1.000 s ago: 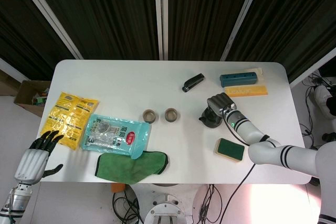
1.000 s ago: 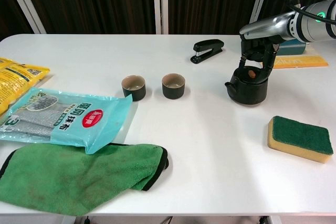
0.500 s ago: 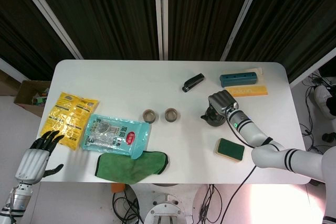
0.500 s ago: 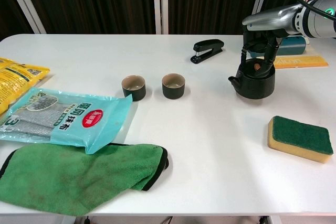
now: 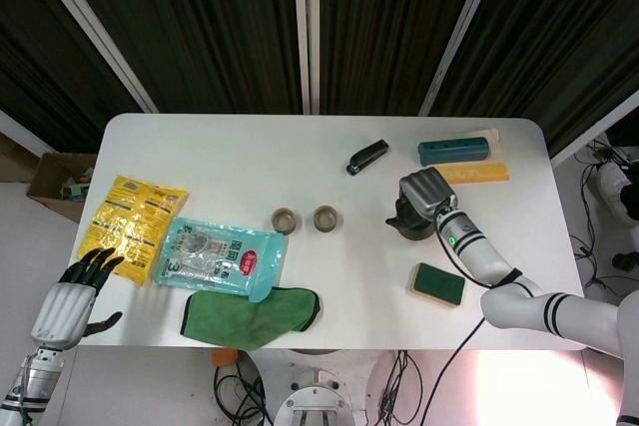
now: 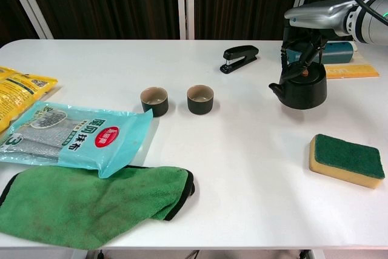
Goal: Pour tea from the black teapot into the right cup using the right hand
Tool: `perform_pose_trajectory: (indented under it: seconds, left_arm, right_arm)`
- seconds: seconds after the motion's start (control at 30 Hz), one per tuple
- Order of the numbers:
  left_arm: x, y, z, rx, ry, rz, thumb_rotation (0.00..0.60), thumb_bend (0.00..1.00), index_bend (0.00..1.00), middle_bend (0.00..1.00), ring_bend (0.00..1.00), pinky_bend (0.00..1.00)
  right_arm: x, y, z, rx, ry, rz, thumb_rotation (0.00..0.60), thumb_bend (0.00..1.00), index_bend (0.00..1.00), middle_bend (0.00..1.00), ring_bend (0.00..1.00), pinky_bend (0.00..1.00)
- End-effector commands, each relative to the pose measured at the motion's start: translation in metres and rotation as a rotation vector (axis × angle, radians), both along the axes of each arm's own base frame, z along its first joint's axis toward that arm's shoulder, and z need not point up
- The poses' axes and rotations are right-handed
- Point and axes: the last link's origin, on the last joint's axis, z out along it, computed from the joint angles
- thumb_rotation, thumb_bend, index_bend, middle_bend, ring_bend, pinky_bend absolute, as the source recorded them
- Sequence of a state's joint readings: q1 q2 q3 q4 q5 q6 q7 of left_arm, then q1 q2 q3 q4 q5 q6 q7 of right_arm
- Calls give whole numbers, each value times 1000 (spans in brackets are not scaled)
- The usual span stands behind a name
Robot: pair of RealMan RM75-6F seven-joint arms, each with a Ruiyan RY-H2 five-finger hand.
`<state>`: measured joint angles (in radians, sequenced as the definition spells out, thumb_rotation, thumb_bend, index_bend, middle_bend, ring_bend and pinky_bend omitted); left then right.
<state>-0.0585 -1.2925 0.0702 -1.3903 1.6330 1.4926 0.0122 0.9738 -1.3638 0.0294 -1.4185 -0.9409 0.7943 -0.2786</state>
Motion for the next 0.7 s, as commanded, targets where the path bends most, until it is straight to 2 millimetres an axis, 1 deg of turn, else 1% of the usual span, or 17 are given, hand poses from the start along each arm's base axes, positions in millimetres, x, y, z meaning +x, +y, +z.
perform_pose_trajectory:
  seconds: [0.03,0.27,0.7]
  left_arm:
    - [0,0,0,-1,0,-2,600,129,173,87,73,232]
    - [1,1,-1,-6,1,-2,600,129,173,87,73,232]
    - [0,1,-4,-14,0,0,600,129,173,87,73,232]
  right_arm:
    - [-1,0,-1,-16,-18,13,460,0,1000,1000,980,764]
    - [0,1,-3,-56,-60,52,459,0,1000,1000,1000,834]
    - [-1,3,-8,-72,-98,86,460,0,1000,1000,1000,863]
